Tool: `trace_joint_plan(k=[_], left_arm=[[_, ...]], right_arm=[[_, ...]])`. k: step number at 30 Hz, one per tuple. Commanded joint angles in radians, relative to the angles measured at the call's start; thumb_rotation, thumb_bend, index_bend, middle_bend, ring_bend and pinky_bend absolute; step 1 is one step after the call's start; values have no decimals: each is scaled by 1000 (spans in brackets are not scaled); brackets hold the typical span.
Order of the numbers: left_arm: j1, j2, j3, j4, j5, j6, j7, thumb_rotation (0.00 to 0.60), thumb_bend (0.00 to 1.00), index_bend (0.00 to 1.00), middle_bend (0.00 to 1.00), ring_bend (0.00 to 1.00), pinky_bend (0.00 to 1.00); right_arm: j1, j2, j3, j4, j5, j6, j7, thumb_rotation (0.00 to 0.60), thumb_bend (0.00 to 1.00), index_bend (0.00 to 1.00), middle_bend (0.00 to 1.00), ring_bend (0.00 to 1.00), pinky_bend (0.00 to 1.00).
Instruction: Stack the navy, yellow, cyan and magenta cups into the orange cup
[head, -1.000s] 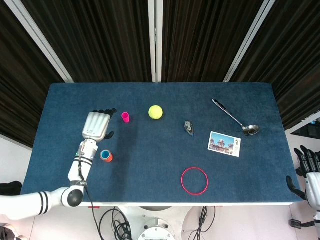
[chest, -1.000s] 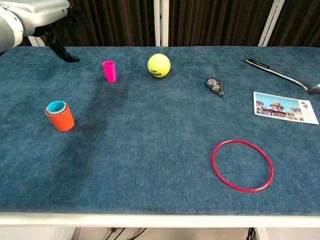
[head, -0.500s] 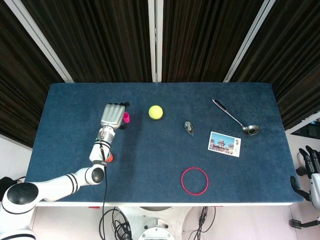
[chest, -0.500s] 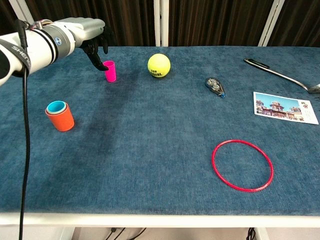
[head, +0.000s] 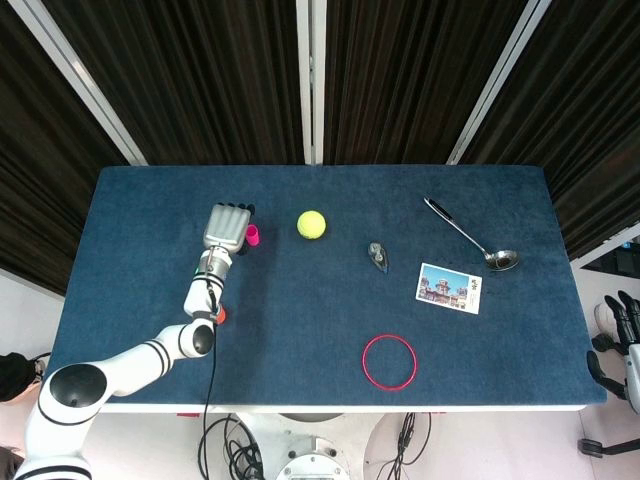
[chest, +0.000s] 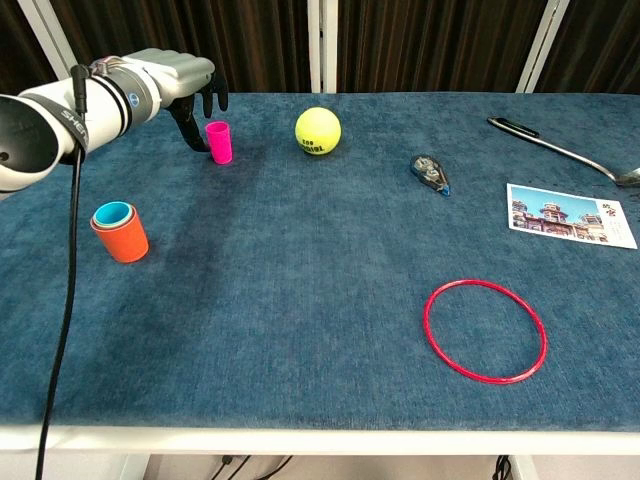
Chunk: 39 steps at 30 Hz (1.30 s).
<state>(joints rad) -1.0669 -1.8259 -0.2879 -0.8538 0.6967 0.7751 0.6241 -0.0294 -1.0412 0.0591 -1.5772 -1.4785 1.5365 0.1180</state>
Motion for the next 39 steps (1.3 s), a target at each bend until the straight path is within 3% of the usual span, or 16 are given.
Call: trace_joint_plan(k=[1, 19, 39], left_arm=[[-5, -12, 4, 28, 20, -21, -20, 600, 188, 327, 349, 361, 419], [-28, -55, -14, 118, 58, -86, -78, 600, 191, 416, 430, 443, 492], [-25, -68, -18, 159, 110, -82, -104, 600, 232, 508, 542, 556, 584]], right_arm=[[5, -2, 2, 1, 4, -9, -2, 600, 346, 0, 0, 0, 0], [20, -13, 11, 15, 30, -40, 2, 600, 347, 0, 0, 0, 0], [12, -10, 8, 21, 35, -36, 6, 600, 347, 0, 0, 0, 0]])
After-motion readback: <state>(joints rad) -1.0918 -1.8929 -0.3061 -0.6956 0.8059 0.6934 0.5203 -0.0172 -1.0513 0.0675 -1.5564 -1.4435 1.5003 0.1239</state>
